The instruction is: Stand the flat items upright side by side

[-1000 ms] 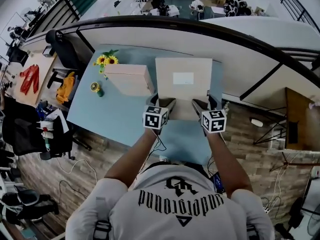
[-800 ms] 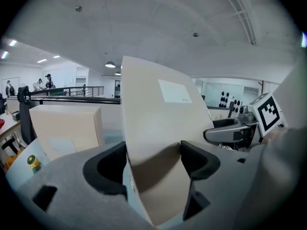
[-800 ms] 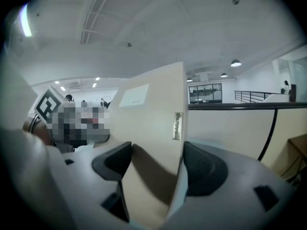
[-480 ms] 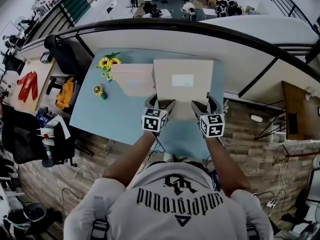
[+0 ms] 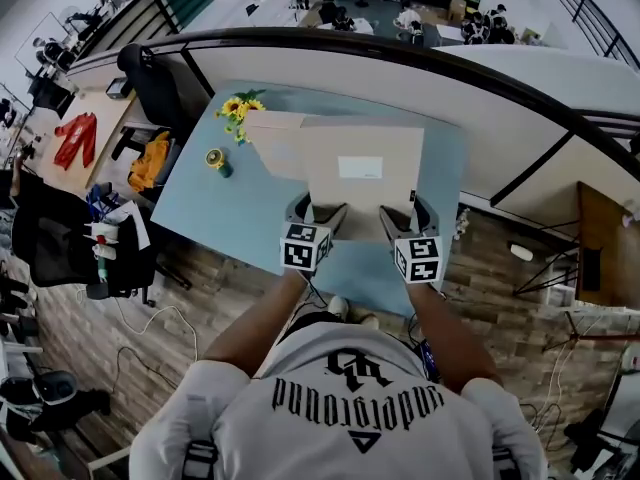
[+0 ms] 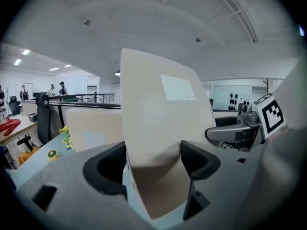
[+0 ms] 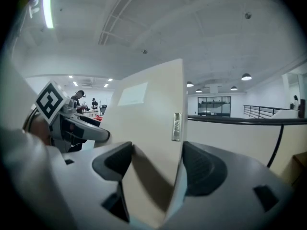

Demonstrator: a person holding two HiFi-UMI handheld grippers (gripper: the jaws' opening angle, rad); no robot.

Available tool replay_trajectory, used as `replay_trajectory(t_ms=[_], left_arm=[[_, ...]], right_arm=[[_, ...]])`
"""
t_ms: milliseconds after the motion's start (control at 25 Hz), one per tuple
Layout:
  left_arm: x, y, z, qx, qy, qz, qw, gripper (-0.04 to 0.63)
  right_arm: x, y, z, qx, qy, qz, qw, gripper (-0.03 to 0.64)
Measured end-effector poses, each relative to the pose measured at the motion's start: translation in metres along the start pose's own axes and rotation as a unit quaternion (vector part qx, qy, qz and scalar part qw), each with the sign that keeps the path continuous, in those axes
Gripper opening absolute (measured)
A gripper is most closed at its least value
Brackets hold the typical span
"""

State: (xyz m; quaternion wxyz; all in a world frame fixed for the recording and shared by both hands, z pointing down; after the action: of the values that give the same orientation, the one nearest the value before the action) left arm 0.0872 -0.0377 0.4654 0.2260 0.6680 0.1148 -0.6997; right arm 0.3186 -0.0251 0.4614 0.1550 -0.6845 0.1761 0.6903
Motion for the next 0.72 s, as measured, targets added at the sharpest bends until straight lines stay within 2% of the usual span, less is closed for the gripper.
replay_trajectory(t_ms=[360,560,720], left_arm=[[-0.008,-0.034,0.029,0.033,0.011,-0.011,0.9993,0.368],[-0.012,-0.037,0.074,0.025,0.020,-0.014,0.9994,0.368],[-0.018,-0.036,0.119,0.003,0.033,-0.011,0.9994,0.368]], right_arm=[[-0.005,0.015,0.038,0.035,-0.022,-0.015,0.999,0.328],[-0.012,0.045,0.069,0.025,-0.030,-0.018,0.999,0.319],[-0.023,0.073,0.100,0.000,-0.029,-0.018,0.999,0.319]])
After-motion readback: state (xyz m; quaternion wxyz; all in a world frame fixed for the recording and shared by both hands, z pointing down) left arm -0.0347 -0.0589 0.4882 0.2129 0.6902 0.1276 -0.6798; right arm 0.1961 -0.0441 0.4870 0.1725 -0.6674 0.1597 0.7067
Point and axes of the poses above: the fingertips, and each gripper's own axes: y forward along the fingers, z to its left, x out of its top, the point moved 8 cm from there along -y, backward along the fingers, and after that the axes turned 15 degrees about -z, right-handed, at the moved point
